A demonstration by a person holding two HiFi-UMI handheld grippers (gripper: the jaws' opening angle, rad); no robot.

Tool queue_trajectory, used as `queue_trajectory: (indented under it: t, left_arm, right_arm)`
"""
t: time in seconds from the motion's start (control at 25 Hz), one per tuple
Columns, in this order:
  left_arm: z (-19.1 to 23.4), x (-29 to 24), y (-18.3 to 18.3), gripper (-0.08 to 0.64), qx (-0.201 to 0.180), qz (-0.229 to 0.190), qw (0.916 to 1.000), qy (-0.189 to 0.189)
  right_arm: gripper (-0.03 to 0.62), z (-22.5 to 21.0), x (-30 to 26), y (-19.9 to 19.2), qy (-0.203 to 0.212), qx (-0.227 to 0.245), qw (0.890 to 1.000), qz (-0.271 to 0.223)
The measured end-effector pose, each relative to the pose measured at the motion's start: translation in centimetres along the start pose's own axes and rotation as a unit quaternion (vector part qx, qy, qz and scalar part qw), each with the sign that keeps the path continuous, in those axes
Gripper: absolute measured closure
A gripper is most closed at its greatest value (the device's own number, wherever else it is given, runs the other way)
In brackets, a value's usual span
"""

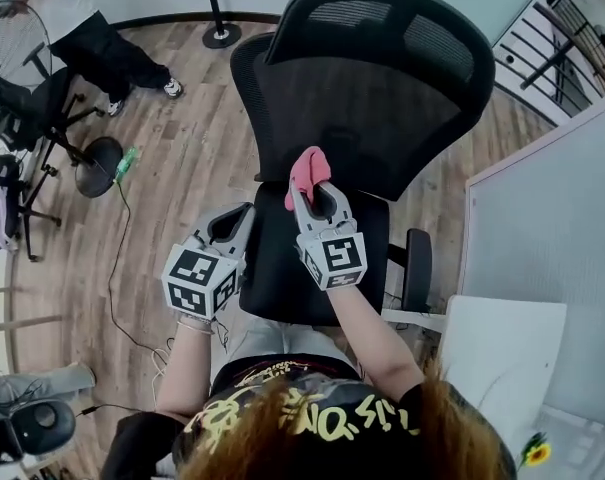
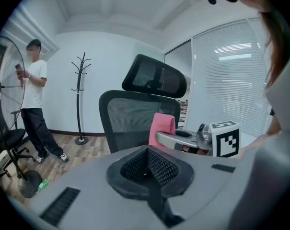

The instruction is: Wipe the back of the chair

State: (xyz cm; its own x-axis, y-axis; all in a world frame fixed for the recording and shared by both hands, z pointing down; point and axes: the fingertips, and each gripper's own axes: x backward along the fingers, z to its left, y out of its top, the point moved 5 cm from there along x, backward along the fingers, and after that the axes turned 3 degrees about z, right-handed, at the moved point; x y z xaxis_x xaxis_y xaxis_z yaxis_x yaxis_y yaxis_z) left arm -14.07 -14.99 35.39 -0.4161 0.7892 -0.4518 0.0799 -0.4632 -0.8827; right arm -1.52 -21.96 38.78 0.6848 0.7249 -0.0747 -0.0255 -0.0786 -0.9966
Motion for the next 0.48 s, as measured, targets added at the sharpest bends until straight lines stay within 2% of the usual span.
queue_trajectory:
  t: [0.24,0.36,0.48]
  left_arm:
    - [-2.8,-0.2,2.5,0.566,-0.029,-0.024,0.999,-0.025]
    - [-4.2,-0.3,3.5,0.566,-0.04,-0.043,0.9977,-0.033]
    - [-5.7,-0.1,4.3,0.566,-0.048,-0.063,0.9961,-0.038]
  right_arm:
    - [0.531,-1.4,4.6,3.6,-0.013,0.028,0.999,-0.032]
    - [0.531,-1.8,6.7,5.0,-0.011,0.058,0.997,-0.047]
    - [0.531,-1.6,9.1,5.7,-0.008,0.082,0.996,-0.043]
